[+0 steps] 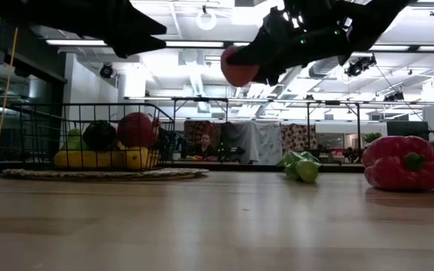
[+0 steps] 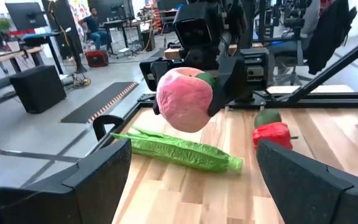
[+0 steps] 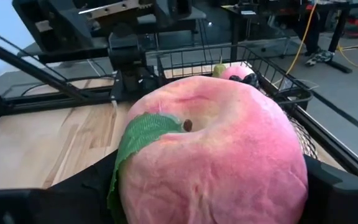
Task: Build produce basket
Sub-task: Put the pink peach into the black wire basket
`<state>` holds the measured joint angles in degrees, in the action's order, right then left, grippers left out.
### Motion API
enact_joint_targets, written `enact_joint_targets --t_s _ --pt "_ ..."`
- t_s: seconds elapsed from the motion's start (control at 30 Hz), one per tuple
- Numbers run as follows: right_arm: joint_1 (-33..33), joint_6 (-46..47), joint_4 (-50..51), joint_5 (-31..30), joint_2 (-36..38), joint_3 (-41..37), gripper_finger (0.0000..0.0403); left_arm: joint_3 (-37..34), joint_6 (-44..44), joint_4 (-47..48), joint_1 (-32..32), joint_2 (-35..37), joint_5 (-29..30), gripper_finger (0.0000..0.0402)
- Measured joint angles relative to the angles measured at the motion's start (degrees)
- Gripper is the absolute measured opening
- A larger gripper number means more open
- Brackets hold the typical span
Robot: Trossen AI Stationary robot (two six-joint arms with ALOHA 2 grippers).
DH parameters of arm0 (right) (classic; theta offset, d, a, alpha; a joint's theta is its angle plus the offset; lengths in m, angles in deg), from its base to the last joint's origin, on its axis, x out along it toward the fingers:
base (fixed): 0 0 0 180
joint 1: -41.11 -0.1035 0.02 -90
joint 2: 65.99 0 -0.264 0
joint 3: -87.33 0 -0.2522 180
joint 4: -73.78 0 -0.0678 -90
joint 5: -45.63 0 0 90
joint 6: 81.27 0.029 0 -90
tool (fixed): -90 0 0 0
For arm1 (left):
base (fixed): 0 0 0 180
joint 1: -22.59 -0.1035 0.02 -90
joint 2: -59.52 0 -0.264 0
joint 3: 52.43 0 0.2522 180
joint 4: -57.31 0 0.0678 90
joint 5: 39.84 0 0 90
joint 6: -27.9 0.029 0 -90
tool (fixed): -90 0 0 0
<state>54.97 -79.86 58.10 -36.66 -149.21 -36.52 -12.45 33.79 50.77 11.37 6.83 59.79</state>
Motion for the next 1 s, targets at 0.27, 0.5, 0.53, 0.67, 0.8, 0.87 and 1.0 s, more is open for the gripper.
enact_joint_targets --t_s 0.27,0.5,0.53,0.67,0.8,0.87,1.0 --pt "-0.5 -0.4 0.0 0.1 -0.1 0.0 0.0284 0.0 0.6 -3.5 0.0 -2.6 -3.9 0.0335" --pt "-1.8 -0.3 -6.7 3.8 -2.6 0.0 0.0284 0.0 -3.6 -8.0 0.0 -5.6 -5.2 0.0335" --pt "-2.3 -0.4 -8.6 4.7 -3.5 0.0 0.0284 0.0 -3.6 -8.7 0.0 -6.4 -5.5 0.0335" --pt "-3.4 -0.4 -13.7 6.7 -6.8 0.0 0.0284 1.0 -3.3 -10.4 0.0 -10.0 -6.3 0.0335" --pt "-4.1 -2.3 -15.9 6.7 -7.9 0.0 0.0284 3.3 -3.6 -9.9 0.0 -13.6 -7.9 0.0335" --pt "-4.5 -1.5 -17.5 6.7 -7.9 0.0 0.0284 4.1 -1.7 -9.7 0.0 -15.5 -8.0 0.0335" --pt "-4.2 6.7 -21.2 7.4 -7.9 0.0 0.0284 5.4 3.8 -9.7 0.3 -18.4 -5.6 0.0335"
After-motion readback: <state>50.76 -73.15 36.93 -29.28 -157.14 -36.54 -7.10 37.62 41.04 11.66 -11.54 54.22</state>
